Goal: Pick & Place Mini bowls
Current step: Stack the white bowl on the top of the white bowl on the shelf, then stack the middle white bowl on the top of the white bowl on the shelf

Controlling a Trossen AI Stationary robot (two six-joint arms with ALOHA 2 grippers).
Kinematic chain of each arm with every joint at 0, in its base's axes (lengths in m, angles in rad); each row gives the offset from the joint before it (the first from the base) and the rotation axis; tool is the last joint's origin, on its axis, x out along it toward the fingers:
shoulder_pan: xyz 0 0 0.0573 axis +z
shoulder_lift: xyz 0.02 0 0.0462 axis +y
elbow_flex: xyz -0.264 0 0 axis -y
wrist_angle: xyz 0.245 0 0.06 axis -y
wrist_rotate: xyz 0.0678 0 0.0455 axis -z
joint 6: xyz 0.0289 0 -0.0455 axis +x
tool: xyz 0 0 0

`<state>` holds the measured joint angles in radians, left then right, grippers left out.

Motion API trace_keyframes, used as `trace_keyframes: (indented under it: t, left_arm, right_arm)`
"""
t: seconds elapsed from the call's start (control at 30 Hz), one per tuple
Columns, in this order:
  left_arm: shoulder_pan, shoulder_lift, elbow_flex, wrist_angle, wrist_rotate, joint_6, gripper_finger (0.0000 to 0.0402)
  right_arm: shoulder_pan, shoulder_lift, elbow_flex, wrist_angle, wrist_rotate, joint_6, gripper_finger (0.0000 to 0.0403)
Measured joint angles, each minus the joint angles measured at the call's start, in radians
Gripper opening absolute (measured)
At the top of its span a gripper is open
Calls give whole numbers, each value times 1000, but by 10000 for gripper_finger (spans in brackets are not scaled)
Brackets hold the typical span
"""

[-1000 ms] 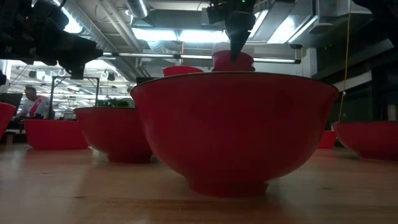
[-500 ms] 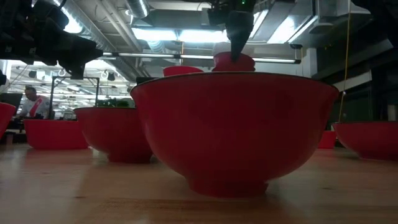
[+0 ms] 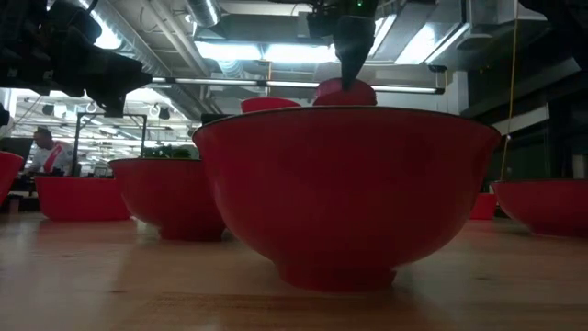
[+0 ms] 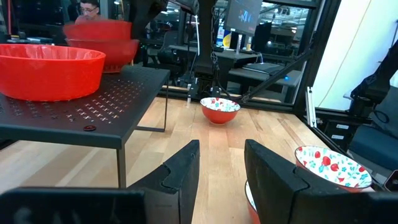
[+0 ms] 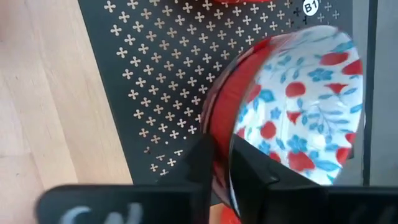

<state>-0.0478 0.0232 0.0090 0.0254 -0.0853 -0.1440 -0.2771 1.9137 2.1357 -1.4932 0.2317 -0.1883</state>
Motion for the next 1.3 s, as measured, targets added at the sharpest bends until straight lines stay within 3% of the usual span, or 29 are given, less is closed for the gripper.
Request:
trace_keyframes:
  t: [0.23, 0.4, 0.77, 0.93, 1.3]
  left_arm:
    - [0, 0, 0, 0, 0, 0, 123]
    - [0, 0, 0, 0, 0, 0, 123]
    - [0, 0, 0, 0, 0, 0, 123]
    - [0, 0, 0, 0, 0, 0, 123]
    - [0, 0, 0, 0, 0, 0, 123]
  right_arm:
    - [0, 0, 0, 0, 33, 3, 134]
    - [0, 0, 0, -1, 37, 4, 165]
    - [18, 0, 136, -19, 28, 49, 170]
    - [39, -1, 222, -39, -48, 116, 170]
    - [127, -34, 210, -80, -78, 162, 170]
